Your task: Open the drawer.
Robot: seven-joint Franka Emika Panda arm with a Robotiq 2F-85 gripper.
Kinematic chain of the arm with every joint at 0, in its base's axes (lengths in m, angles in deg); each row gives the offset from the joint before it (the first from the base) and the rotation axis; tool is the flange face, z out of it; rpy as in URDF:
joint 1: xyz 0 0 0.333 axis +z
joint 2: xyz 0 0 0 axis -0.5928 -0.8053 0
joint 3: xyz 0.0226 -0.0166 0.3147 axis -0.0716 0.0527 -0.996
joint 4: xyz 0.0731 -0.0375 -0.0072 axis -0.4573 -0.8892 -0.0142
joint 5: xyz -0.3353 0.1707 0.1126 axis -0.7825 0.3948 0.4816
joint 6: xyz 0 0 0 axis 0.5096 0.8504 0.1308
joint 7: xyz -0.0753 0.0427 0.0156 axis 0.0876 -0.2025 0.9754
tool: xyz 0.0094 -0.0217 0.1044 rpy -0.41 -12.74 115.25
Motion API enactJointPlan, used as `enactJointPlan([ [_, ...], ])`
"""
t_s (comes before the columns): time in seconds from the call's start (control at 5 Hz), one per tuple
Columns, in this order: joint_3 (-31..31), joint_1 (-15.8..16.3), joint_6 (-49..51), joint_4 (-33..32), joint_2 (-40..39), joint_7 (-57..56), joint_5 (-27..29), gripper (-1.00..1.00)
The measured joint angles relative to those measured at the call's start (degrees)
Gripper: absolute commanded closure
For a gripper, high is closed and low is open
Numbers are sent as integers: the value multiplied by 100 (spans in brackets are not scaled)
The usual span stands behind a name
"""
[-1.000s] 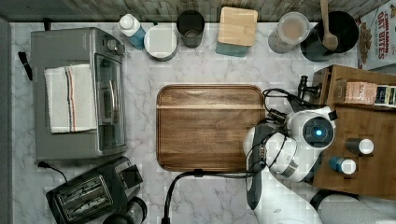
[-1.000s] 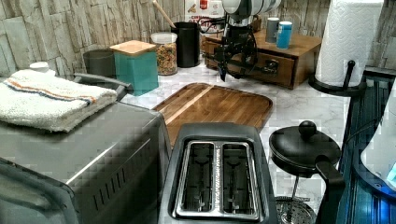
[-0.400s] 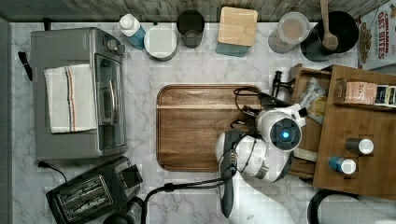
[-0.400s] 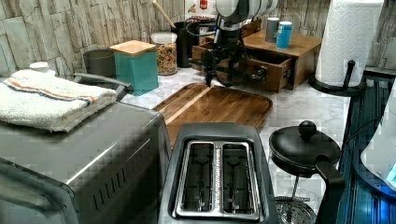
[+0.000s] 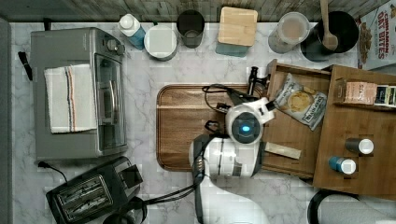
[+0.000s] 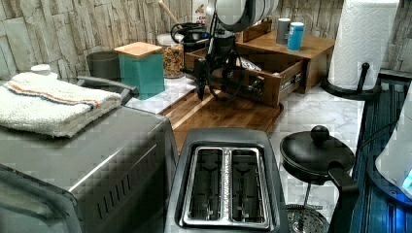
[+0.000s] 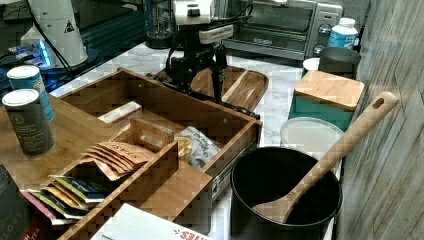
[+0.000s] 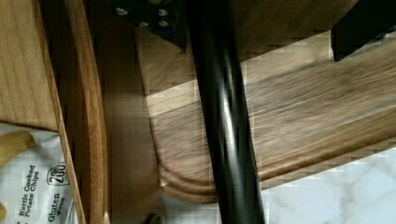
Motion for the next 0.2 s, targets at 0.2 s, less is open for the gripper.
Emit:
enactJointPlan([
  [0.2,13,37,17,-34,3,137,-80,-100],
])
